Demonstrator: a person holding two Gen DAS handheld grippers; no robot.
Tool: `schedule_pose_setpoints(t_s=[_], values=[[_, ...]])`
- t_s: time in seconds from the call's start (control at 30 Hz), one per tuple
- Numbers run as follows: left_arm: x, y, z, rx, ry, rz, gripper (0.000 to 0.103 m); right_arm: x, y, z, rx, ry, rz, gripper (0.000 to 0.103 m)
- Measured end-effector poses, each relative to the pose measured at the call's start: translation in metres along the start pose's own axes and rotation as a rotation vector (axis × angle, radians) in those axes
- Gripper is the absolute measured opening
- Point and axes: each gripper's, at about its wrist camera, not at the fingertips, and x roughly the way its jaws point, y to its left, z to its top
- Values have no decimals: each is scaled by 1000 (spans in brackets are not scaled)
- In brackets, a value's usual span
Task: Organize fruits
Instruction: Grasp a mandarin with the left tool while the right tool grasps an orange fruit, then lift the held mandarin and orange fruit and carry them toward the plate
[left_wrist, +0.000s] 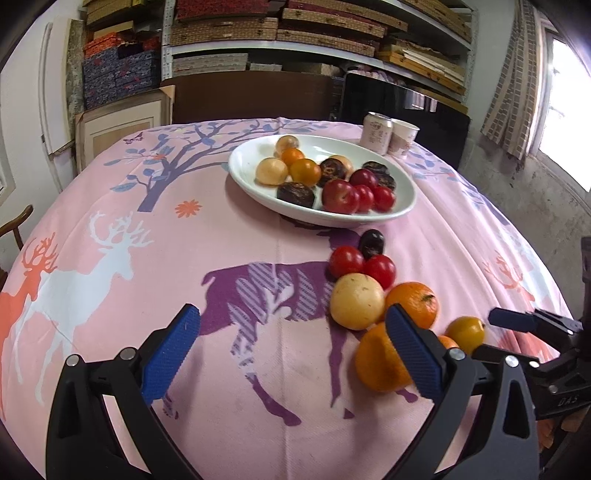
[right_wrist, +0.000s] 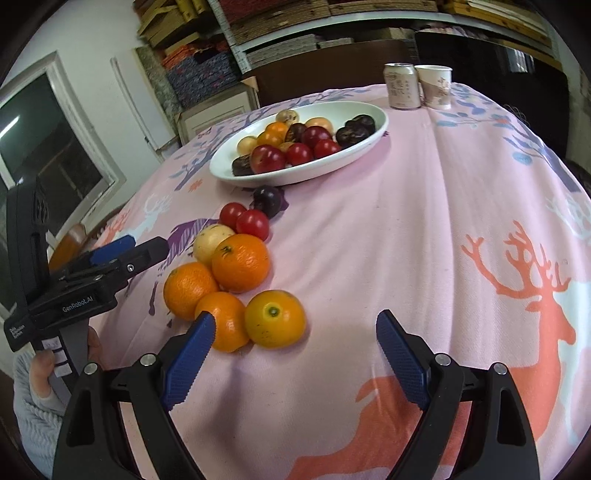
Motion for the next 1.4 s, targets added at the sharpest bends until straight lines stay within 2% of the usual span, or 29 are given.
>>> schedule_pose_setpoints(t_s=[0.1, 0.13, 0.27, 0.53, 0.63, 0.7, 0.93, 1.13, 1.2, 1.27, 1.33, 1.4], values=[[-3, -10, -5, 42, 5, -25, 98, 3, 7, 0, -40, 22, 20, 85], [-3, -13, -6, 57, 6, -24, 98, 5, 9, 0, -49, 31, 31, 78], [-2, -20, -10, 83, 22, -21, 98, 6, 7, 1, -32, 39, 101, 62], [0, -20, -13, 82, 40, -46, 98, 12, -23, 3, 136, 43, 236, 52], [0, -26, -15, 108, 46, -55, 98, 14, -27, 5, 150, 42, 242, 48], [0, -30, -16, 129, 49, -59, 98, 12, -23, 7, 119, 27, 209, 44], [14, -40, -19, 170, 118, -70, 99, 15, -12, 17, 35, 11, 165, 43], [20, -37, -17, 135, 131, -170, 99, 20, -21, 19, 79, 13, 205, 44], [21, -41, -17, 147, 136, -192, 95, 23, -27, 17, 114, 25, 231, 46], [22, -46, -18, 162, 148, -234, 80, 25, -30, 18, 138, 29, 239, 49], [23, -49, -18, 174, 155, -274, 73, 25, -30, 17, 143, 28, 238, 49], [23, -51, -19, 177, 152, -273, 72, 25, -29, 17, 141, 23, 243, 46]])
